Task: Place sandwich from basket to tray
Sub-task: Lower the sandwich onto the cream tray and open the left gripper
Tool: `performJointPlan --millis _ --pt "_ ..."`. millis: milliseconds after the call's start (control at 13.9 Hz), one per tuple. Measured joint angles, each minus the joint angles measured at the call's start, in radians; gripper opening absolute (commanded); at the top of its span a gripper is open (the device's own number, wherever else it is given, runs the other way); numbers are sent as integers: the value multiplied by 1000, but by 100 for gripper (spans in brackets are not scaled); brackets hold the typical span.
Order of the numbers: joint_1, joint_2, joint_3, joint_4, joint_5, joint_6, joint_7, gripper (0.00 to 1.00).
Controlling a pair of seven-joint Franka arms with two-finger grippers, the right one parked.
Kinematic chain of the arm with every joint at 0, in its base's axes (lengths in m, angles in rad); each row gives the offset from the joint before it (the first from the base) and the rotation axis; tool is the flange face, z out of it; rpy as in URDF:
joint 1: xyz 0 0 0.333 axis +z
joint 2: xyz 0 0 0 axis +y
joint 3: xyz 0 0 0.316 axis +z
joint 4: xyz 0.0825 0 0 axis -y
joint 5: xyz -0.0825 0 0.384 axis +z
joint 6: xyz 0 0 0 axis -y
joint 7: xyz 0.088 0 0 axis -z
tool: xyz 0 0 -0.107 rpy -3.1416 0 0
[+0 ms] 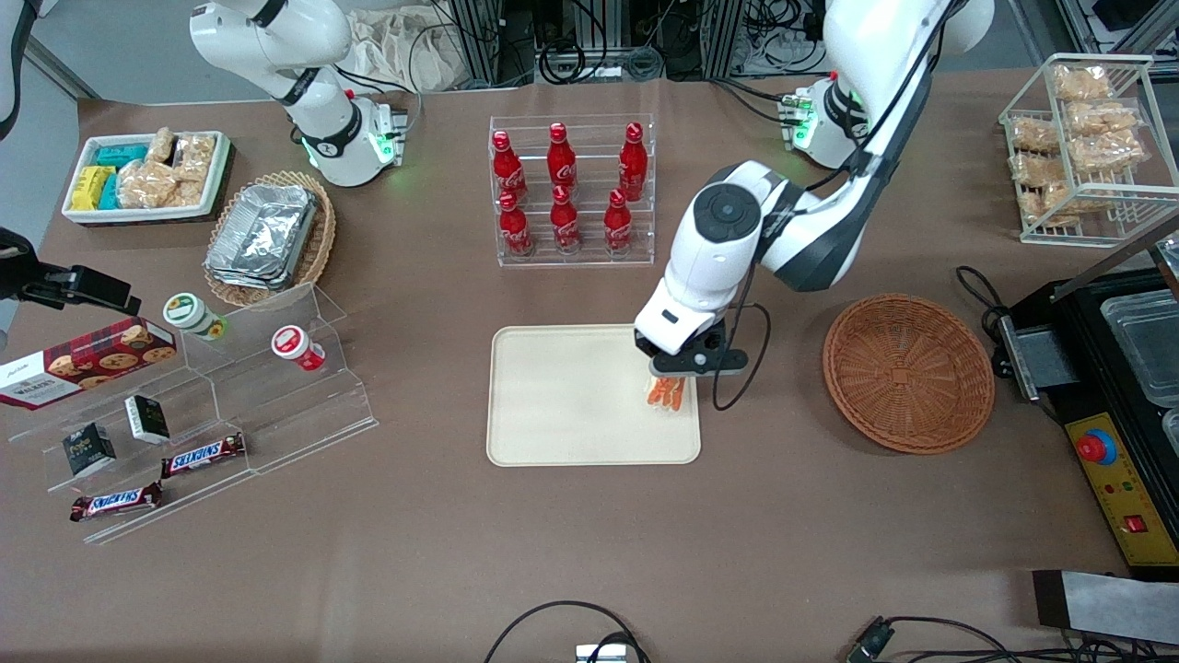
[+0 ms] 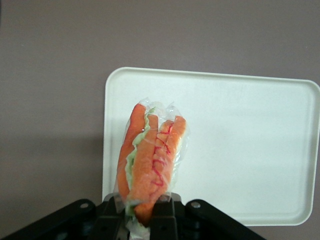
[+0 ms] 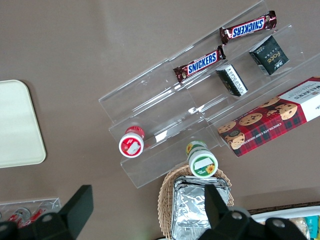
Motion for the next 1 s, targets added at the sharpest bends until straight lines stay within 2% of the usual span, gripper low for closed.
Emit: performJointPlan --millis 359,1004 --pt "-11 95 0 49 0 5 0 15" --pt "-18 170 0 54 0 40 -8 17"
